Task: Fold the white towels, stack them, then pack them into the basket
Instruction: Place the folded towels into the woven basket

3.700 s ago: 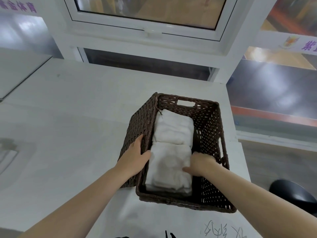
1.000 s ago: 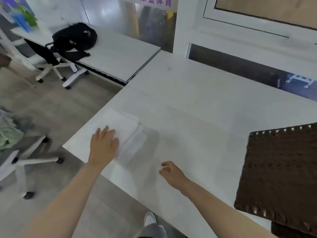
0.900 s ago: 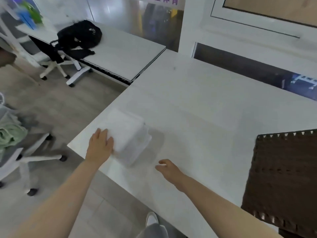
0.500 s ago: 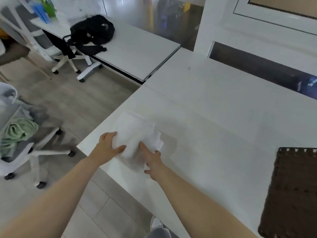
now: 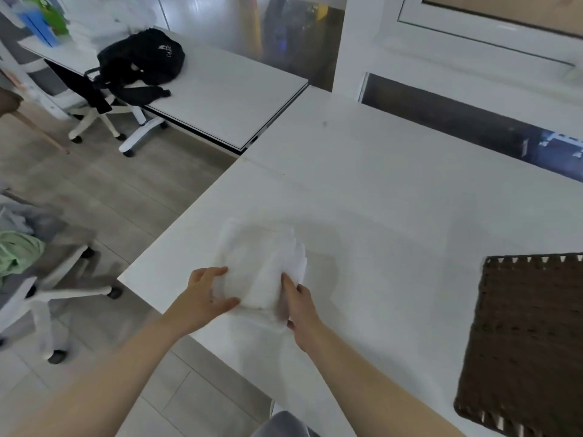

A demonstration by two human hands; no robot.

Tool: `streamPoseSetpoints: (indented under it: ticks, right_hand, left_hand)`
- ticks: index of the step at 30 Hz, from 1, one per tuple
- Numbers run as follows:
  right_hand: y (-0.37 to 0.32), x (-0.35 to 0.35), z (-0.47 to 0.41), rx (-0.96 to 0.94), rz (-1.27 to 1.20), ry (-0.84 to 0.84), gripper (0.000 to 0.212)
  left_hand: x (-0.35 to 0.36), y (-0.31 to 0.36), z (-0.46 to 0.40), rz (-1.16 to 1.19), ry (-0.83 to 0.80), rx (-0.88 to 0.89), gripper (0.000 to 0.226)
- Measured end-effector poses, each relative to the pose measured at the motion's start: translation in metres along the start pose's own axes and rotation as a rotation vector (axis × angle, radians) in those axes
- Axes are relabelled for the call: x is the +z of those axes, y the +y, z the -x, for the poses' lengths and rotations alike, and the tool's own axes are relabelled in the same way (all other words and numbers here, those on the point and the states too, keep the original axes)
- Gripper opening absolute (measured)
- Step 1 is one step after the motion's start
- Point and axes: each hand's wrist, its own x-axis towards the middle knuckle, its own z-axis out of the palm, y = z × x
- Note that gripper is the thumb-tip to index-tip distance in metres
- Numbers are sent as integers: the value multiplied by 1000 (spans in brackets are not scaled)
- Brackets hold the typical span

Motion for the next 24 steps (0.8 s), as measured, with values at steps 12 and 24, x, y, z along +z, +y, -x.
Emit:
streamPoseSetpoints:
  ticks: [12,24]
  right_hand:
    - [54,-181,67,-23,-35,420,62]
    - [68,-290,127,-159,29,382,65]
  left_hand:
    - [139,99,46,-27,-322,255,68]
    - [209,151,71,-57,-396,323,59]
